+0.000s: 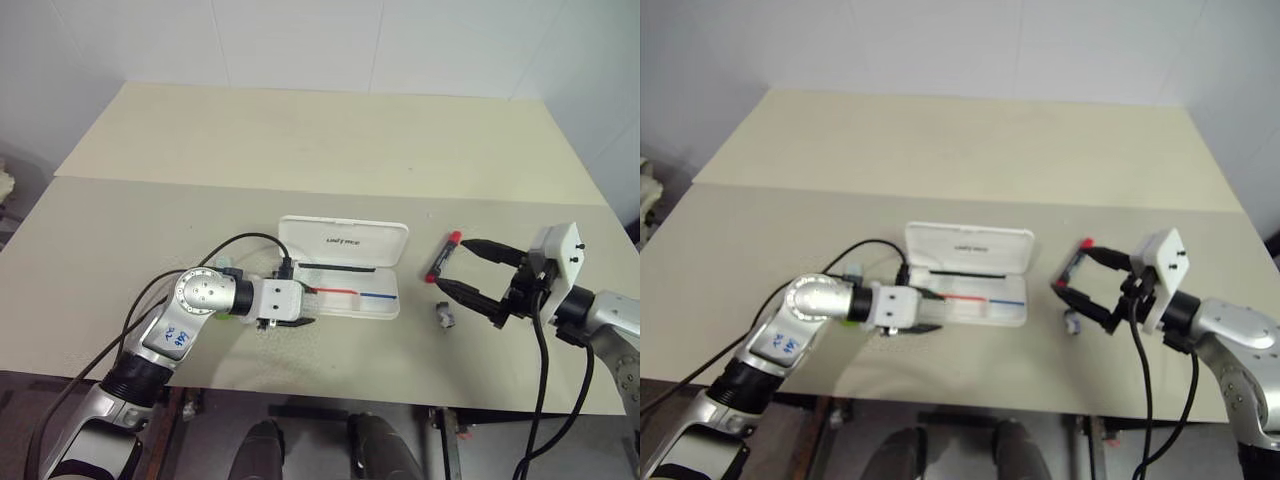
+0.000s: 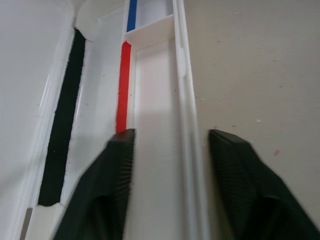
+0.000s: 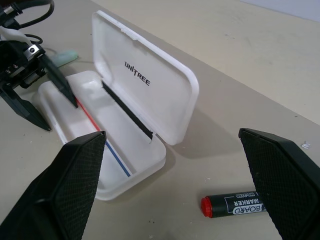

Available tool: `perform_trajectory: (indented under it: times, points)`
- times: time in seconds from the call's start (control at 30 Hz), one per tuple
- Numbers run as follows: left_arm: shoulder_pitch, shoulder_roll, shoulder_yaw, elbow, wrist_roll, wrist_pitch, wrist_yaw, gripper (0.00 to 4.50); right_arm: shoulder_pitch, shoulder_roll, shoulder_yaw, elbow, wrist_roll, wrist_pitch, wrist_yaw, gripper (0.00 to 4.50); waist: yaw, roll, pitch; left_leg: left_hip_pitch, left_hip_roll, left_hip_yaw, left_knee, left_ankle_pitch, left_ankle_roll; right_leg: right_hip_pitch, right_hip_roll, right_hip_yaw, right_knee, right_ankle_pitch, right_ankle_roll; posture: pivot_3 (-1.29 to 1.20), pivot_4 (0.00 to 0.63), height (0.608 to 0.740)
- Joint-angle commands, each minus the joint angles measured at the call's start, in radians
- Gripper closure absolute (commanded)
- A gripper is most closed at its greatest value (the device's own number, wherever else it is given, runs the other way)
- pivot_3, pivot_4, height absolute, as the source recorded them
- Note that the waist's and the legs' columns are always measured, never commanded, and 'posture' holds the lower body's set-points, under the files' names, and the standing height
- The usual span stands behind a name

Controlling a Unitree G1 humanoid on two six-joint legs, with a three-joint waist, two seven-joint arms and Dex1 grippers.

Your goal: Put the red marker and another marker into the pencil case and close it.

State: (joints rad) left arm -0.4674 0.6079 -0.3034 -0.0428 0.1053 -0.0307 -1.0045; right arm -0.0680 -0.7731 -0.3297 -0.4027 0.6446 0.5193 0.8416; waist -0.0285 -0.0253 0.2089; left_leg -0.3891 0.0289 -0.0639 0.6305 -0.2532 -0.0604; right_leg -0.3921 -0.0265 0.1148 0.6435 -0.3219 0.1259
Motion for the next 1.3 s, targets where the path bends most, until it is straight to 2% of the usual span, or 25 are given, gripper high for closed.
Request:
perform_trajectory:
  times: [0.03, 0.1, 0.13, 0.73, 0.87, 0.97, 1.07, 1.3]
  points:
    - [0.012, 0.013, -0.009, -0.072, 0.003, 0.021, -0.011, 0.89, -0.019, -0.004, -0.013, 0.005, 0.001, -0.024, 0.009, 0.0, 0.0, 0.0, 0.0, 0.0, 0.0, 0.0, 0.0, 0.0, 0.0, 0.0, 0.0, 0.0, 0.0, 0.0, 0.0, 0.0, 0.15, 0.74]
    - [0.018, 0.015, -0.008, -0.107, -0.005, 0.045, -0.017, 0.15, -0.024, -0.007, -0.012, 0.013, -0.001, -0.027, 0.015, 0.0, 0.0, 0.0, 0.0, 0.0, 0.0, 0.0, -0.001, 0.0, 0.0, 0.0, 0.0, 0.0, 0.0, 0.0, 0.0, 0.0, 0.15, 0.74]
    - [0.021, 0.016, -0.007, -0.127, -0.008, 0.06, -0.019, 0.01, -0.026, -0.008, -0.012, 0.017, -0.002, -0.028, 0.018, 0.0, 0.0, 0.0, 0.0, 0.0, 0.0, 0.0, -0.001, 0.0, 0.0, 0.0, 0.0, 0.0, 0.0, 0.0, 0.0, 0.0, 0.15, 0.74]
    - [0.119, 0.023, 0.028, -0.437, -0.093, 0.301, -0.009, 0.01, -0.054, -0.032, 0.003, 0.047, -0.018, -0.013, 0.063, 0.0, -0.001, 0.0, 0.0, 0.0, 0.0, 0.0, -0.001, 0.0, 0.0, 0.0, 0.0, 0.0, 0.0, 0.0, 0.0, 0.0, 0.15, 0.74]
    - [0.105, 0.004, 0.103, -0.507, -0.215, 0.389, -0.001, 0.01, -0.048, -0.039, 0.001, 0.05, -0.02, -0.002, 0.066, 0.0, 0.0, 0.0, 0.0, 0.0, 0.0, 0.0, -0.001, 0.0, 0.0, 0.0, 0.0, 0.0, 0.0, 0.0, 0.0, 0.0, 0.15, 0.74]
    - [0.087, -0.044, 0.202, -0.52, -0.334, 0.377, 0.03, 0.01, -0.04, -0.023, 0.001, 0.056, -0.033, 0.003, 0.037, 0.0, 0.0, 0.0, 0.0, 0.0, 0.0, 0.0, 0.0, 0.0, 0.0, 0.0, 0.0, 0.0, 0.0, 0.0, 0.0, 0.0, 0.15, 0.74]
    - [0.09, -0.109, 0.338, -0.489, -0.47, 0.305, 0.052, 0.01, -0.045, 0.02, 0.017, 0.077, -0.071, 0.012, -0.05, 0.0, 0.0, -0.001, 0.0, 0.0, 0.0, 0.0, 0.001, 0.0, 0.0, 0.0, 0.0, 0.0, 0.0, 0.0, 0.0, 0.0, 0.15, 0.74]
    - [0.145, -0.08, 0.508, -0.349, -0.624, 0.132, -0.06, 0.01, -0.05, 0.161, 0.083, 0.084, -0.162, 0.046, -0.263, 0.0, -0.003, -0.001, 0.0, 0.001, 0.0, 0.002, -0.001, 0.0, 0.0, -0.001, 0.0, 0.0, 0.0, -0.001, -0.001, 0.0, 0.15, 0.74]
